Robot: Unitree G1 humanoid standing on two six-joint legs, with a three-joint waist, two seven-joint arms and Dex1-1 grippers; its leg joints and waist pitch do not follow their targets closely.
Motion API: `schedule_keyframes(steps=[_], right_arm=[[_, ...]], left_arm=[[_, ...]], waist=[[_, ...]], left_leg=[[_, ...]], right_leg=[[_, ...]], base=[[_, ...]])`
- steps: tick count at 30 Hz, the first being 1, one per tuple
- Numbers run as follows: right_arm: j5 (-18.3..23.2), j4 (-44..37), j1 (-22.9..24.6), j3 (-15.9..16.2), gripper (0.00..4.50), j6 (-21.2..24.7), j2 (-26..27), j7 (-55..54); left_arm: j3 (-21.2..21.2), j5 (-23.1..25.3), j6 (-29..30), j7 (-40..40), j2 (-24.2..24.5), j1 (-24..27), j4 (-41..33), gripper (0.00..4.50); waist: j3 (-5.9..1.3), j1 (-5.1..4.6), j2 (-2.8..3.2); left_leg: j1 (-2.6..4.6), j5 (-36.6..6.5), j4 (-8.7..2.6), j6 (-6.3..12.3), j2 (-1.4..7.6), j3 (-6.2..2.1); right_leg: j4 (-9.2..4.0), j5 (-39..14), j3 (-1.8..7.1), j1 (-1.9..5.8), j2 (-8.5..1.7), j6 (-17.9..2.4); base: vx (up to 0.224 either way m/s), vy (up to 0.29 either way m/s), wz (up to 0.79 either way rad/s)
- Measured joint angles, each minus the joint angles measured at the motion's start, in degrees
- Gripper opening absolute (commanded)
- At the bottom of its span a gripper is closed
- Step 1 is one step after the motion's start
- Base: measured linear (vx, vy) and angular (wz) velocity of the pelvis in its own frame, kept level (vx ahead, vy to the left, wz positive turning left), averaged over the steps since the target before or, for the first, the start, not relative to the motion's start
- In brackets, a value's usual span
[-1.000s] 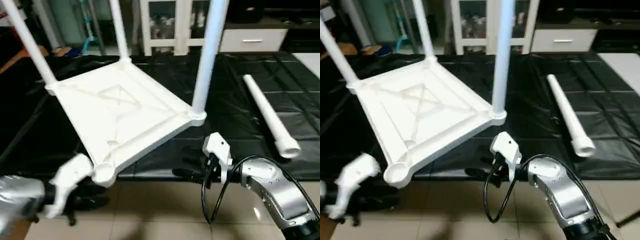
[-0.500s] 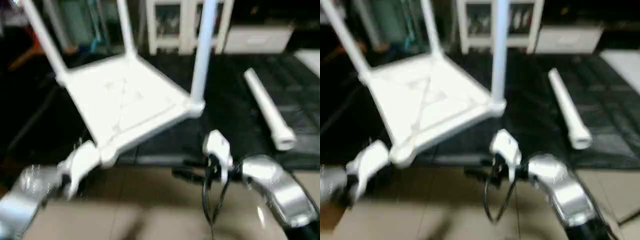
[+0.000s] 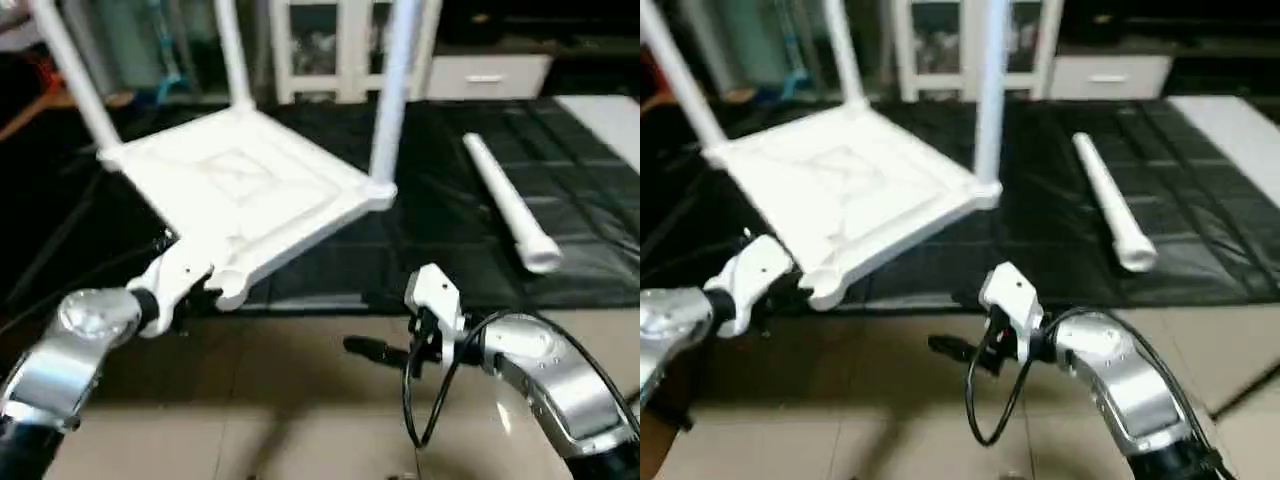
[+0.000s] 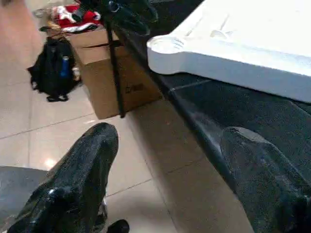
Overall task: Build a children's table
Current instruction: Rotate table base
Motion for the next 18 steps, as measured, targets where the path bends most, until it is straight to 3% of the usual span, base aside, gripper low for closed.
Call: schedule_keyframes(steps=[1,2,3,4,5,6,7,8,9,10,14,18], right_arm=[[0.0,0.0,0.0,0.0,3.66,-0.1,0.2,-0.1],[0.0,0.0,0.2,0.0,3.66,-0.1,0.3,-0.3],[-0.1,0.1,0.7,-0.1,3.66,-0.2,0.2,-0.3],[-0.1,0.1,0.3,0.1,3.66,-0.2,0.5,-0.3],[-0.2,0.2,-0.3,0.0,3.66,-0.2,0.3,-0.4],[-0.2,0.1,-0.8,-0.1,3.66,-0.3,0.4,-0.5],[-0.2,0.1,-0.4,-0.2,3.66,-0.4,0.5,-0.6],[-0.3,0.3,-0.1,0.0,3.66,-0.5,0.6,-0.7],[-0.5,0.5,0.1,0.2,3.66,-0.5,0.7,-0.9],[-0.7,0.5,0.0,0.2,3.66,-0.6,0.8,-0.9],[-1.1,0.5,-0.2,0.1,3.66,-1.1,1.0,-1.1],[-1.1,0.5,-0.2,0.1,3.66,-1.3,1.0,-1.4]], left_arm=[[0.0,0.0,-0.1,0.1,-0.4,0.0,0.6,1.54],[-0.1,0.0,-0.1,0.3,-1.1,-0.3,1.5,1.54],[-0.3,-0.1,-0.3,0.4,-2.1,-1.4,1.4,1.54],[0.0,-0.1,-0.6,0.6,-2.3,-1.4,1.1,1.54],[-0.2,0.0,-0.5,0.8,-3.0,-0.6,1.2,1.54],[-1.0,0.0,-0.2,0.6,-3.0,1.1,1.5,1.54],[-1.6,0.0,0.0,0.5,-2.9,1.2,2.0,1.54],[-1.6,0.1,0.0,0.5,-2.9,0.4,2.2,1.54],[-1.6,0.3,-0.2,0.6,-2.9,-0.6,3.0,1.54],[-1.6,0.6,-0.3,0.7,-2.9,-0.8,3.5,1.54],[-1.5,1.7,-1.3,1.6,-2.9,-2.1,6.2,1.54],[-1.5,2.3,-2.7,2.2,-4.8,-4.8,8.8,1.54]], waist=[[0.34,-0.29,0.31],[0.61,0.12,0.75],[0.21,1.75,-0.59],[-0.58,2.94,-2.85],[-0.51,3.87,-2.66],[-0.92,4.96,-1.37],[-1.39,5.41,-0.43],[-1.48,5.48,-0.09],[-1.43,5.45,-0.29],[-1.49,5.65,-0.16],[-1.56,5.33,-0.08],[-1.55,4.04,-0.07]], left_leg=[[-0.08,0.0,-0.28,0.0,0.13,-0.22],[-0.14,0.0,-0.82,0.0,0.44,0.39],[-0.24,0.0,-0.84,-0.02,0.97,2.38],[-0.26,0.0,-0.44,-0.08,0.55,3.75],[-0.88,-0.8,2.06,0.13,0.34,2.63],[-1.13,-0.8,4.64,0.74,-0.89,-1.29],[-0.43,-2.0,3.62,-0.42,-1.4,-2.36],[-0.57,-0.9,2.69,-0.43,-1.25,-1.93],[-0.89,-0.1,2.01,-0.25,-0.6,-0.79],[-1.06,0.0,1.84,-0.09,-0.29,-0.45],[-1.47,0.0,1.84,-0.04,0.01,-0.07],[-1.51,0.0,1.8,0.05,0.02,0.21]], right_leg=[[-0.22,-0.3,-1.07,0.54,-0.03,0.0],[2.04,-1.8,-1.54,0.5,-0.15,-0.6],[7.67,-4.2,-0.71,0.78,-0.19,-1.3],[9.5,-5.5,1.57,1.42,-0.04,0.5],[9.82,-5.6,2.72,0.53,0.64,0.5],[9.66,-5.6,2.66,0.33,1.31,0.5],[9.25,-5.4,2.64,-0.28,1.95,0.4],[8.72,-4.6,2.88,-0.69,2.22,0.1],[7.94,-3.0,3.54,-1.11,2.67,-0.3],[7.41,-2.6,3.48,-0.8,2.79,-0.5],[6.48,-1.9,3.45,-0.73,2.88,-0.5],[5.65,-1.4,3.47,-0.42,2.74,-0.3]], base=[[-0.054,0.017,-0.15],[-0.114,0.003,-0.01],[-0.082,-0.087,0.11],[-0.082,-0.087,0.11],[0.106,-0.154,0.03],[0.154,-0.078,-0.07],[0.154,-0.078,-0.07],[0.011,-0.037,0.19],[-0.068,-0.031,0.34],[-0.068,-0.031,0.34],[0.0,0.0,0.0],[0.0,0.0,0.0]])
